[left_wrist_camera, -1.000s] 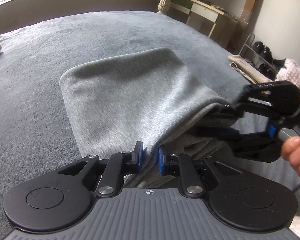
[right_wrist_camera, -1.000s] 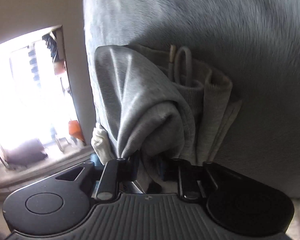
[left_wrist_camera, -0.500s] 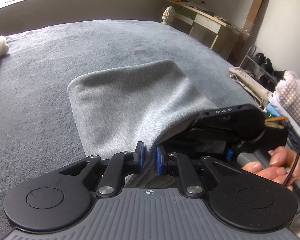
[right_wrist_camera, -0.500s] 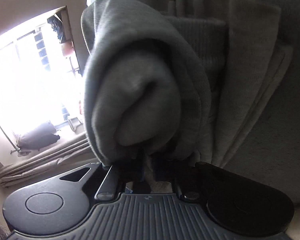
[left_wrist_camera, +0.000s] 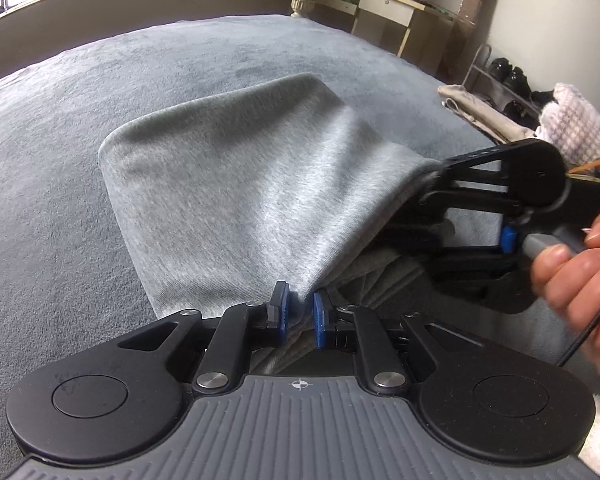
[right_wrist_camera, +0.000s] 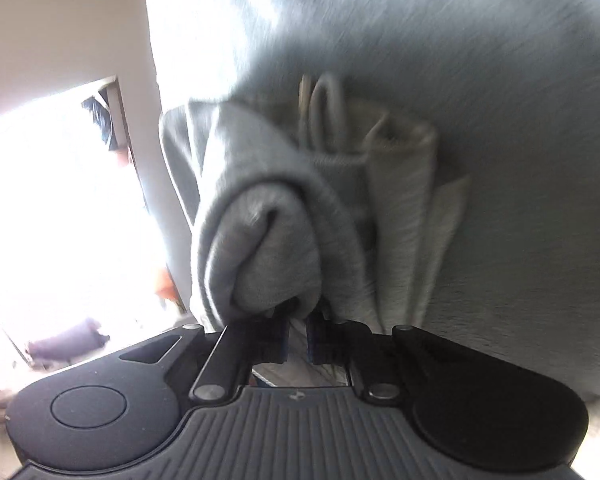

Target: Fold clothes

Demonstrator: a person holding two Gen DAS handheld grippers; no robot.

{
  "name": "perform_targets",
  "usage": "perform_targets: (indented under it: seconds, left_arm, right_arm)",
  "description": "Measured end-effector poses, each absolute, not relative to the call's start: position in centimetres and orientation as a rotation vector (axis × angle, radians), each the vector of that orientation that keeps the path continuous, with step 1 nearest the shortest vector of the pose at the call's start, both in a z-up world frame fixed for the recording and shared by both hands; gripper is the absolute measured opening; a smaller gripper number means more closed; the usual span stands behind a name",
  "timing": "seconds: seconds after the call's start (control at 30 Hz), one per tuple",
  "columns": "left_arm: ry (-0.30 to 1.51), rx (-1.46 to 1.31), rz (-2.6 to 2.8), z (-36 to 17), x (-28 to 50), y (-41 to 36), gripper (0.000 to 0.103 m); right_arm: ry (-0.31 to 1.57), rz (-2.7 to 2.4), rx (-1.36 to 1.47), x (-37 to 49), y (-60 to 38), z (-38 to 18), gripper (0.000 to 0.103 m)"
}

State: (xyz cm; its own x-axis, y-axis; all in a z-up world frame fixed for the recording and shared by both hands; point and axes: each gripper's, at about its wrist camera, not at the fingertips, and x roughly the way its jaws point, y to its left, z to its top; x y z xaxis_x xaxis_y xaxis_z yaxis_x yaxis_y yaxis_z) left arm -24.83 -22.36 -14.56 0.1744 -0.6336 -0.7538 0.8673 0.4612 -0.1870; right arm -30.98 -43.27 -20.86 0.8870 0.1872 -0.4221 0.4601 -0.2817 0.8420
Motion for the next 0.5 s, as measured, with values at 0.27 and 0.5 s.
perform_targets:
  seconds: [0.27,0.5]
  left_arm:
    - [0.886,0.300,-1.064,-14.4,-24.7,-22.4,0.013]
    - [0.866,0.320,-1.056,-14.0,-25.0,-22.4,0.013]
  right_arm:
    - [0.588,-0.312,1.544,-33.0,-45.7,-15.6,0.010]
    - [0.882,-0.114,0.579,-26.0,-40.2,-9.3,0.010]
